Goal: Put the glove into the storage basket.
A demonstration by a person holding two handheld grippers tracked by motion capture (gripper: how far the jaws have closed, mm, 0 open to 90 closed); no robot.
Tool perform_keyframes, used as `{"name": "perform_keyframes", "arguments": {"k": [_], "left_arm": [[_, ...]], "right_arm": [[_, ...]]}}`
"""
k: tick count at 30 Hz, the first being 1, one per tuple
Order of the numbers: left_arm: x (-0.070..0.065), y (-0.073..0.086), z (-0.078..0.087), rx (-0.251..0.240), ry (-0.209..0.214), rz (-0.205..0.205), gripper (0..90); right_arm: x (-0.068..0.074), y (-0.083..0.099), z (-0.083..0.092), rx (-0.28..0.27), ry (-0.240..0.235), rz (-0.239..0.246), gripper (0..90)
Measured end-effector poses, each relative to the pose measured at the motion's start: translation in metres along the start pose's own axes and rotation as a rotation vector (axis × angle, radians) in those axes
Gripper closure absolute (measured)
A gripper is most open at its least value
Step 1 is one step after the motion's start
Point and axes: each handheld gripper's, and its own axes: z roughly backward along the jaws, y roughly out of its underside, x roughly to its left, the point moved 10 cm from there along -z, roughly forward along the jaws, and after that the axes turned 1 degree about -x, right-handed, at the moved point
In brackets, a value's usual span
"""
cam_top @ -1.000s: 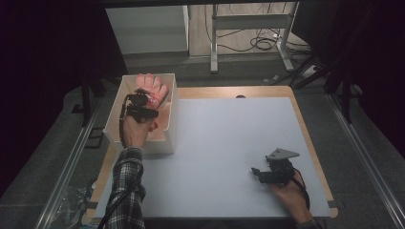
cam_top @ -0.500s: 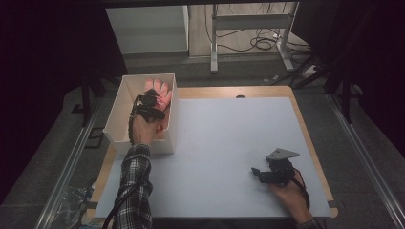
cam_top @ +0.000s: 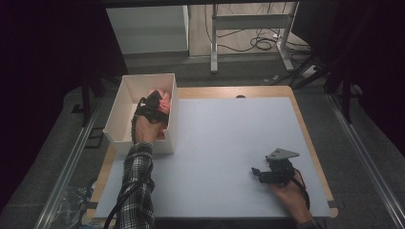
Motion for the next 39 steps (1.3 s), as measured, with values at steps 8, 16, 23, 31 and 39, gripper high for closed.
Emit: {"name": "perform_keyframes", "arguments": {"k": [8, 16, 23, 31, 39], "left_arm": [[-0.001, -0.002, 0.007, -0.014, 0.007, 0.005, 8.3], [-0.003, 0.000, 0.013, -0.012, 0.015, 0.005, 6.0], [-0.002, -0.001, 0.024, -0.039, 0.008, -0.014, 5.5], [0.000, -0.002, 0.039, -0.097, -0.005, -0.035, 4.5], [-0.001, -0.003, 0.052, -0.137, 0.001, -0.049, 3.5]], "right_arm": [[0.000, 0.000, 0.000, 0.000, 0.000, 0.000, 23.1], [0.000, 0.000, 0.000, 0.000, 0.000, 0.000, 23.1], [0.000, 0.000, 0.000, 0.000, 0.000, 0.001, 23.1], [0.000, 0.000, 0.000, 0.000, 0.000, 0.001, 23.1], [0.000, 0.000, 0.000, 0.000, 0.000, 0.001, 23.1]]}}
